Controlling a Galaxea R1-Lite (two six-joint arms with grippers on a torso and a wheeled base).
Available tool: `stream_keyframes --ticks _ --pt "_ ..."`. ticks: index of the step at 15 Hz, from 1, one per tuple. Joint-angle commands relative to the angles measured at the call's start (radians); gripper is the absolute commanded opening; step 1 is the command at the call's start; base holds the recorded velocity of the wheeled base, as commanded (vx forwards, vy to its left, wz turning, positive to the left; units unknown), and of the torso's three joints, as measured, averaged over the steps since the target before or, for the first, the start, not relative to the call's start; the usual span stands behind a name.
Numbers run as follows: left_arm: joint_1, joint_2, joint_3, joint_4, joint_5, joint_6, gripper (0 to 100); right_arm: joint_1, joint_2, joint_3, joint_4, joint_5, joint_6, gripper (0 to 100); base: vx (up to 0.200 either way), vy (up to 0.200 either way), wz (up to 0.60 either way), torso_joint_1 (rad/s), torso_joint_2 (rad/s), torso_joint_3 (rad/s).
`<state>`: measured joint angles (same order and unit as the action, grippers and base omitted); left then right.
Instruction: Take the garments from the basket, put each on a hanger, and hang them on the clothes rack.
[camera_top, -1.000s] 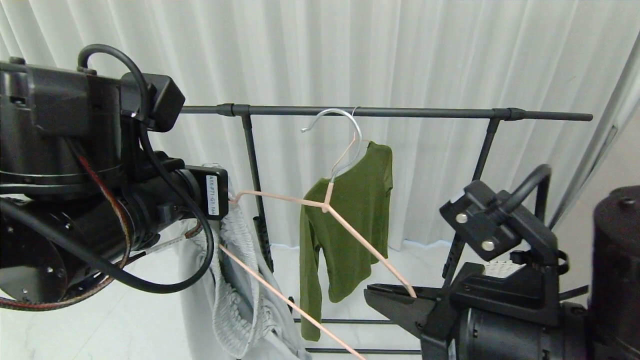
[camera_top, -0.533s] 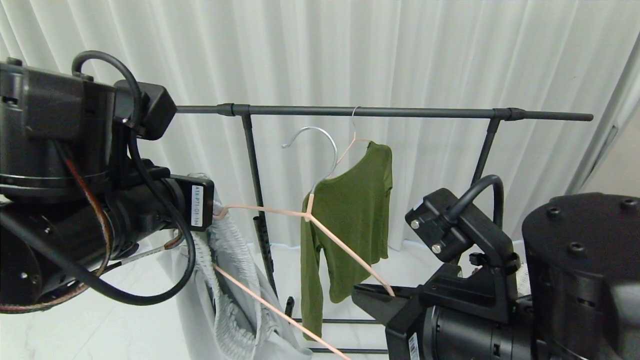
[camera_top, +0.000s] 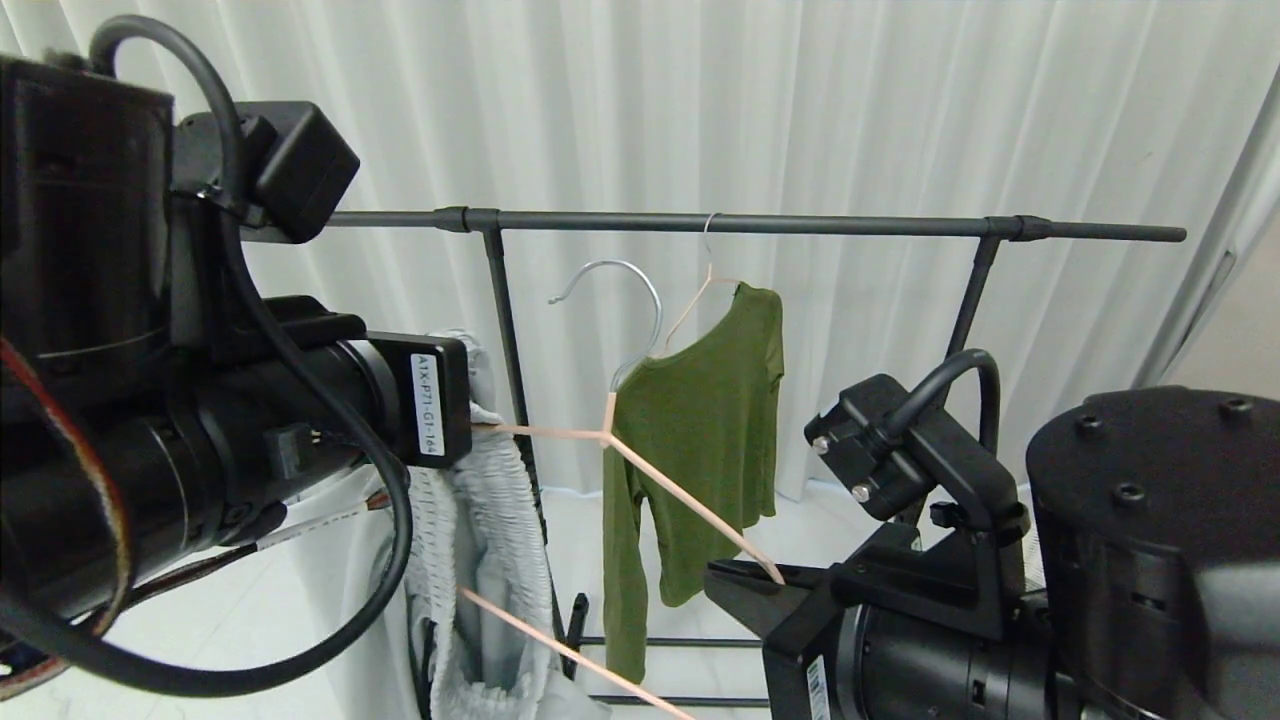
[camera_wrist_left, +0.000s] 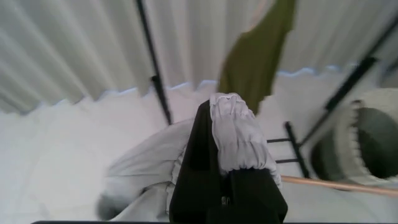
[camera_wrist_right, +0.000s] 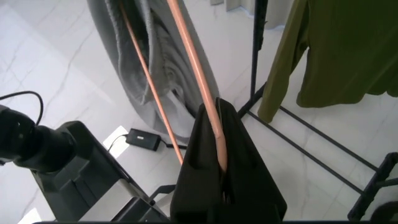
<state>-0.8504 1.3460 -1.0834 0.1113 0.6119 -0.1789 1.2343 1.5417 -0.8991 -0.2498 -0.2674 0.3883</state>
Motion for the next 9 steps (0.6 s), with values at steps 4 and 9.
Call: stream_keyframes --ticks 4,9 --pt "-0.093 0.002 -0.056 -0.001 -0.023 -0.004 0 0.002 0.005 0.002 -0.040 0.001 -0.009 0 0.000 0.000 0.00 0.000 0.00 0.000" --pt "-0.145 0.005 -0.101 -0.002 -0.060 -0.001 0 0.004 -0.005 0.002 -0.043 -0.004 -0.014 0 0.000 0.000 0.00 0.000 0.00 0.000"
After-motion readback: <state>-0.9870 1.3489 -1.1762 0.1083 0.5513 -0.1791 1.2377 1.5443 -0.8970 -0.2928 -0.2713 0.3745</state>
